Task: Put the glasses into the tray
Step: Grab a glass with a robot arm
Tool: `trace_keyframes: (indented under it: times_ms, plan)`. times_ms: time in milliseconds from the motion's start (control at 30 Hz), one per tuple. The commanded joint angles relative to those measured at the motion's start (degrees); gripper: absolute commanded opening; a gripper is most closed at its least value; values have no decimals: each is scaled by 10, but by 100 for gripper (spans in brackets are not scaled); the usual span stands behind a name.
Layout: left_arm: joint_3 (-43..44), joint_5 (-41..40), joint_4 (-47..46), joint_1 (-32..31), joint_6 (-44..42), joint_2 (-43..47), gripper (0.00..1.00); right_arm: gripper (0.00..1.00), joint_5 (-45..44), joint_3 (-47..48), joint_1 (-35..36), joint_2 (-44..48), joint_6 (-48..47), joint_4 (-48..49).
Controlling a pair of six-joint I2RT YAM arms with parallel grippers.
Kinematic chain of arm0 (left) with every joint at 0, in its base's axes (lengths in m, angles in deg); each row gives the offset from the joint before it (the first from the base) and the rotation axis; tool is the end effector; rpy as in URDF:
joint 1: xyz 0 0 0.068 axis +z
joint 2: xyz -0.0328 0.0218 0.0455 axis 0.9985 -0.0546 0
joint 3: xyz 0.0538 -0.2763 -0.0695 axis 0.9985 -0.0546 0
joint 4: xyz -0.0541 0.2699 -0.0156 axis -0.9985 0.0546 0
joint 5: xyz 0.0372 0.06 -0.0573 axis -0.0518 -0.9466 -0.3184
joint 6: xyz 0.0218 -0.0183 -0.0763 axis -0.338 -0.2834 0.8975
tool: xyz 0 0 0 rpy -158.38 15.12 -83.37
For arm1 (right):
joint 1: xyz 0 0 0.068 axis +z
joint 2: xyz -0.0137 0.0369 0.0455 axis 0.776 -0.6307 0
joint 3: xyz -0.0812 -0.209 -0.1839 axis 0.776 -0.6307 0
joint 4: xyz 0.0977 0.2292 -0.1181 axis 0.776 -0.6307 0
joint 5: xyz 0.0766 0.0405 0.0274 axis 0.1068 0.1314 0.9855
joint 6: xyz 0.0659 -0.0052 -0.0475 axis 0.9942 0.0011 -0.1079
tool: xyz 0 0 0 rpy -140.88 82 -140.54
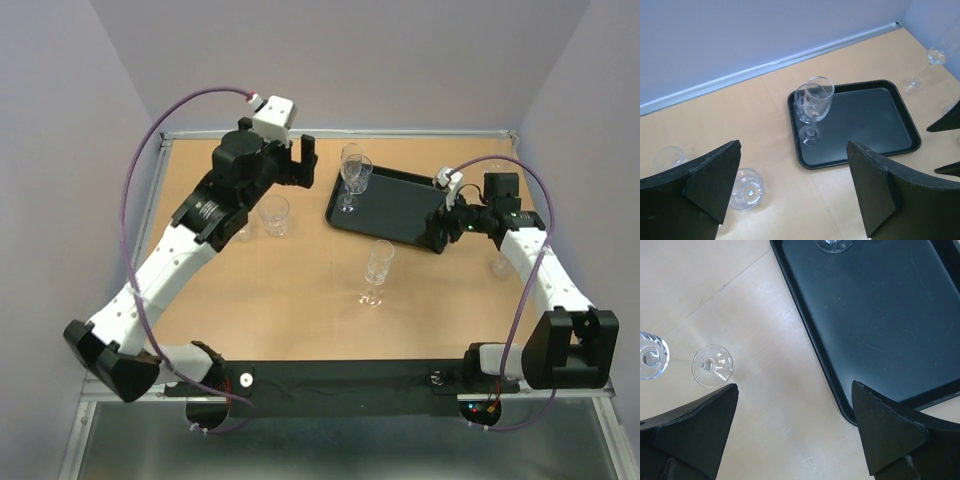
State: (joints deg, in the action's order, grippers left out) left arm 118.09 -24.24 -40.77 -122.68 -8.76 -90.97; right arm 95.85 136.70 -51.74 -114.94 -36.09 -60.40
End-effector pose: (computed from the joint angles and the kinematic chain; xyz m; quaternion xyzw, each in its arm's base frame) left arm 0.2825 -0.1956 0.4863 0.1854 0.7045 -0.1842 0.6598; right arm 0.2922 0.0460 0.2713 -0.3748 0.7886 0.2477 0.4198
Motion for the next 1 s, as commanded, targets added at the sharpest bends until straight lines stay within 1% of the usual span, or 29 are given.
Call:
trace_keyframes:
  times_ms: [0,33,67,133,167,367,500,633,833,967]
  plan:
    - [-89,-62,-83,8,-26,98,99,100,1,2,-5,35,-33,13]
    - [-110,-71,-90,11,-30,128,99,99,-2,4,-5,39,-41,10]
    - [-150,-76,-104,13,-31,143,99,100,-3,7,-5,45,-44,9]
    - [-185,-91,-116,14,-32,181,99,100,-3,16,-5,47,-55,-5]
    - [-218,-97,-125,16,-32,192,99,100,-1,21,-5,48,-59,-10]
    - [-324,-148,-160,18,-36,268,99,100,6,45,-5,64,-107,-67]
    - [-361,-170,-176,17,-37,294,99,100,4,71,-5,67,-131,-99]
    - [-389,-182,-187,18,-37,314,99,100,23,96,-5,68,-180,-142]
    - [-417,-187,-200,18,-29,343,99,100,47,126,-5,68,-254,-225]
    - [-419,-195,-203,19,-30,350,99,100,70,130,-4,70,-276,-243]
